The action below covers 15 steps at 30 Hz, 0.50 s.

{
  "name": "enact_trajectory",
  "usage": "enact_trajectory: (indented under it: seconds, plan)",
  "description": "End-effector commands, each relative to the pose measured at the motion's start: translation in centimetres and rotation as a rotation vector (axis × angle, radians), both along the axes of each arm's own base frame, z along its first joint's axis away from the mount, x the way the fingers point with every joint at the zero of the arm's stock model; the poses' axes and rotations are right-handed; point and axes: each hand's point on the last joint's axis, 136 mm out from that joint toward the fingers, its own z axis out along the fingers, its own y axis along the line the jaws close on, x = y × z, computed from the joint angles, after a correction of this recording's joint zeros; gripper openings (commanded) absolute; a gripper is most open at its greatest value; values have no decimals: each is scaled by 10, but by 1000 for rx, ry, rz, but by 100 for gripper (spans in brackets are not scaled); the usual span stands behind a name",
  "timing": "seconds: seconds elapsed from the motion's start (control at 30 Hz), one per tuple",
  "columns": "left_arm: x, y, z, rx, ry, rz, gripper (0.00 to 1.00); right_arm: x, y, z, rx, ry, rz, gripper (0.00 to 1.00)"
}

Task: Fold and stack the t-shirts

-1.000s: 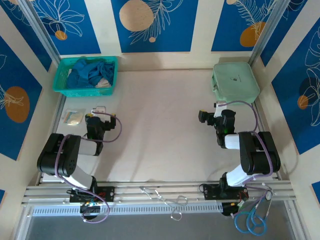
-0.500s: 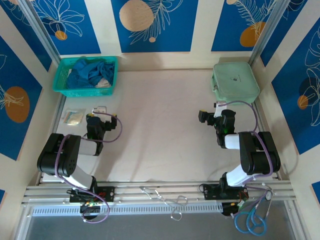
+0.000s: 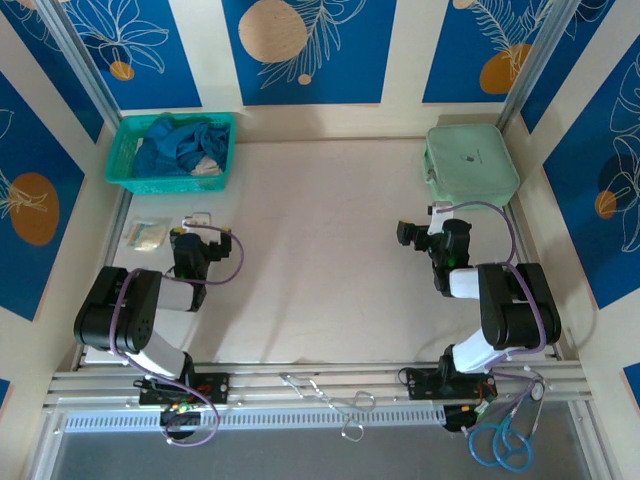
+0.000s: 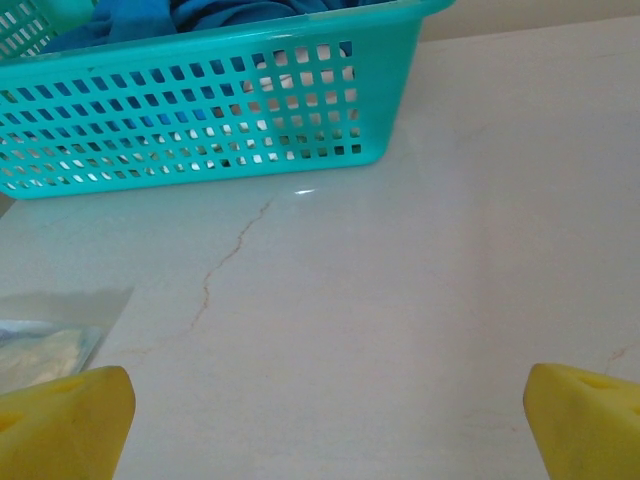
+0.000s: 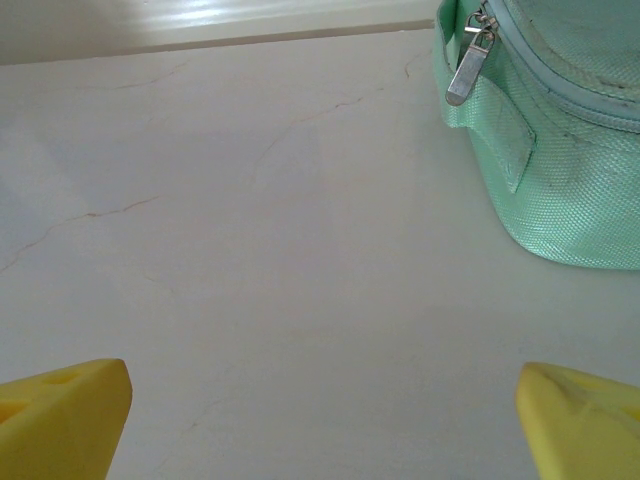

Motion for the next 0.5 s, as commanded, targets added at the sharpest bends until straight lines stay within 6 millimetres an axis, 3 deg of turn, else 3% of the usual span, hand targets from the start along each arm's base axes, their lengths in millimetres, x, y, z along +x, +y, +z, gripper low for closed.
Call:
enact_trajectory:
  seconds: [0.0, 0.13, 0.2, 0.3, 0.4, 0.47]
  plan:
    - [4, 6, 7, -15, -30, 27, 99, 1, -1, 7, 5, -27, -10, 99]
    - [1, 7, 14, -11, -28, 39, 99, 2, -3, 21, -11, -12, -36, 99]
    - [0, 3, 37, 23, -54, 33, 99, 1, 0, 44, -28, 7, -29, 99]
    - [-10, 13, 78, 8, -56, 109, 99, -5, 2, 77, -6, 30, -48, 99]
    - [-19, 17, 119, -55, -61, 149, 99, -13, 3, 91, 18, 82, -65, 99]
    - [-23, 24, 135, -84, -15, 206, 99, -19, 0, 95, 45, 130, -97, 99]
